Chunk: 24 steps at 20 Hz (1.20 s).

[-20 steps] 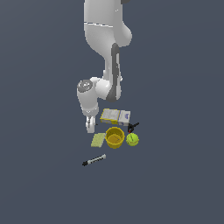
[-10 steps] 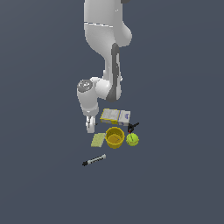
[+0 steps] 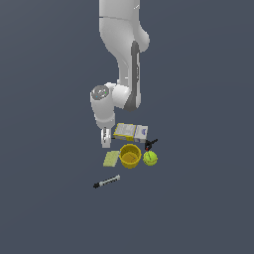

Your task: Pick up a designated object from a clutter of objects.

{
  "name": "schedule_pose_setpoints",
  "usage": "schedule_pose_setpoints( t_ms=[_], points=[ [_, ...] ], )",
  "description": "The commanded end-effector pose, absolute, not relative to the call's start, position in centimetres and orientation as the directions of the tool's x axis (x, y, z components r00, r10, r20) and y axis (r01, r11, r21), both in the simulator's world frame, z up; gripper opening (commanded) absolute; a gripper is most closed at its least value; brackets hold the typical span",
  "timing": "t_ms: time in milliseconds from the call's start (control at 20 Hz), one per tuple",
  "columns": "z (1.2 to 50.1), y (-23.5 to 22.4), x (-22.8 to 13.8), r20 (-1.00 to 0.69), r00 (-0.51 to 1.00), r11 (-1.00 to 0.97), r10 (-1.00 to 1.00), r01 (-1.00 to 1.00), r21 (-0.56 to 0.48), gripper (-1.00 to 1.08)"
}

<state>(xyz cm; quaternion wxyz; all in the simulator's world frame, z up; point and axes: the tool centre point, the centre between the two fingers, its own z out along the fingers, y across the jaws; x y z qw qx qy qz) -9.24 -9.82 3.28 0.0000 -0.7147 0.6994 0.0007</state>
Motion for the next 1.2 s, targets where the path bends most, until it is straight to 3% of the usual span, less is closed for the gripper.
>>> schedule_pose_setpoints(
  t_ms=[0, 1150],
  points=[
    [4.3, -8.9, -9.4, -0.002, 0.022, -0.022, -1.000, -1.000, 0.000, -1.00],
    [19.2, 3.6, -11.3, 0.007, 0.020, -0.020, -1.000, -1.000, -0.001, -1.00]
  ],
)
